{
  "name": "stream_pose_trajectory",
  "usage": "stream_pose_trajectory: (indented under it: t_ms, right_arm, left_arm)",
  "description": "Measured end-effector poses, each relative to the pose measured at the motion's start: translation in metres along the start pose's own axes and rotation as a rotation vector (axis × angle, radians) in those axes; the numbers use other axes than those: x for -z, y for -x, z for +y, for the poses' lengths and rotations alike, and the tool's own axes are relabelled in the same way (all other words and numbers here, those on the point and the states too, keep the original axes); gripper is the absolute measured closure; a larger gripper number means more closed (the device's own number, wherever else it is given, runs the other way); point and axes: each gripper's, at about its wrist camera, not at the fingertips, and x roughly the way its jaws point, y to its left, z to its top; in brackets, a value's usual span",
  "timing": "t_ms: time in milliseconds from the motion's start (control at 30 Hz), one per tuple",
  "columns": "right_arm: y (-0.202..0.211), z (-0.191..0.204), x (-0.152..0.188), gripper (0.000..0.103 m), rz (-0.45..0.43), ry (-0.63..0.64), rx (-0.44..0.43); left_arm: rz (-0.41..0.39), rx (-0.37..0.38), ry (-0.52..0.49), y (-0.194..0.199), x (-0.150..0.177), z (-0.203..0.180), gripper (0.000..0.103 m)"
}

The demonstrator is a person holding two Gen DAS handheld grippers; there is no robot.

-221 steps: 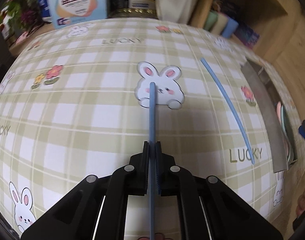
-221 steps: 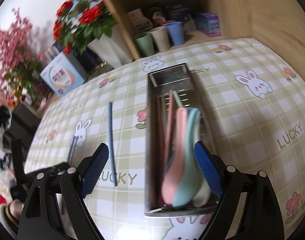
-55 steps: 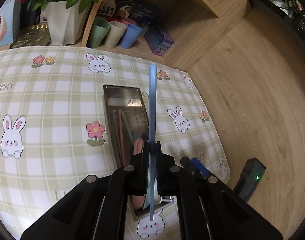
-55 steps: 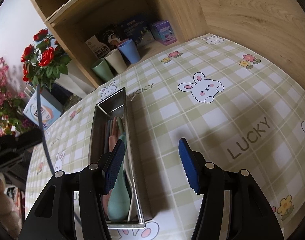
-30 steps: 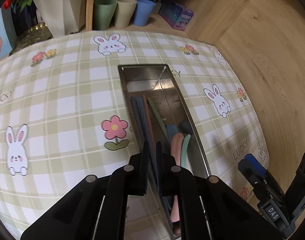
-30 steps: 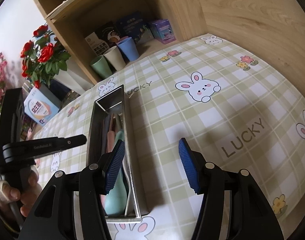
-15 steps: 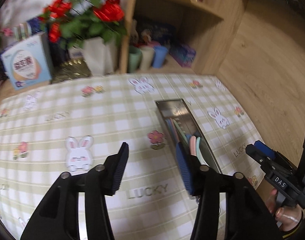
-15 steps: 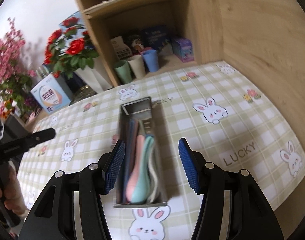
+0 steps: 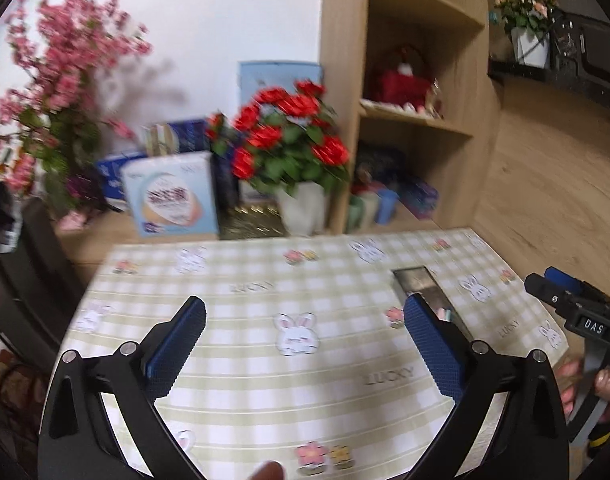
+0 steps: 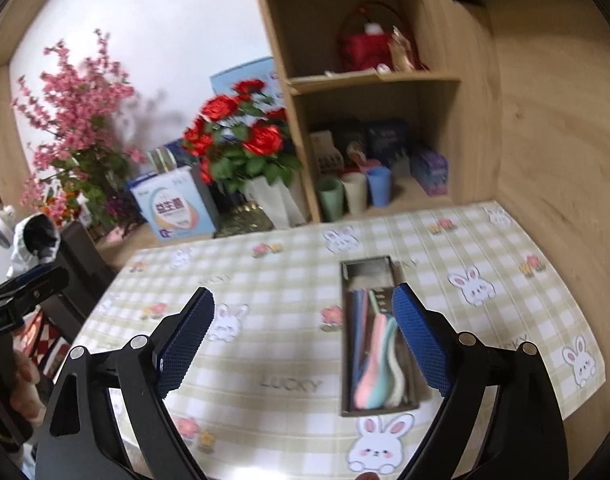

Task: Organize utensils

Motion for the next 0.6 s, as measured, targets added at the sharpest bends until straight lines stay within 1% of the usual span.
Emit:
stream_pose_trajectory:
  t_ms: [133,267,333,467,600]
  right_arm:
    - [0.013,0.027,-0.004,0.016,-0.019,0.045,-0.021]
    - [0.020,0.044,-0.009,0.016,-0.033,0.078,-0.022]
    - [0.024,0.049,-0.010,0.016,-0.039,0.090,-0.015]
    - [0.031,0.056,-0.012,0.016,-0.053,0.097,-0.015]
    - [0.035,0.060,-0.012,0.016,-0.063,0.118,-0.007]
  left_arm:
    - [-0.053,-0.027,0.002,0.033,0.005,0.016,0.006]
    - [-0.110,-0.068,-0.017,0.057,0.008,0.020,0.006]
    - [-0.135,-0.076,-0.011,0.065,0.008,0.021,0.006]
    - [-0.146,-0.067,0.029,0.072,0.007,0.025,0.006]
    - [-0.138,-0.072,0.040,0.070,0.007,0.025,0.006]
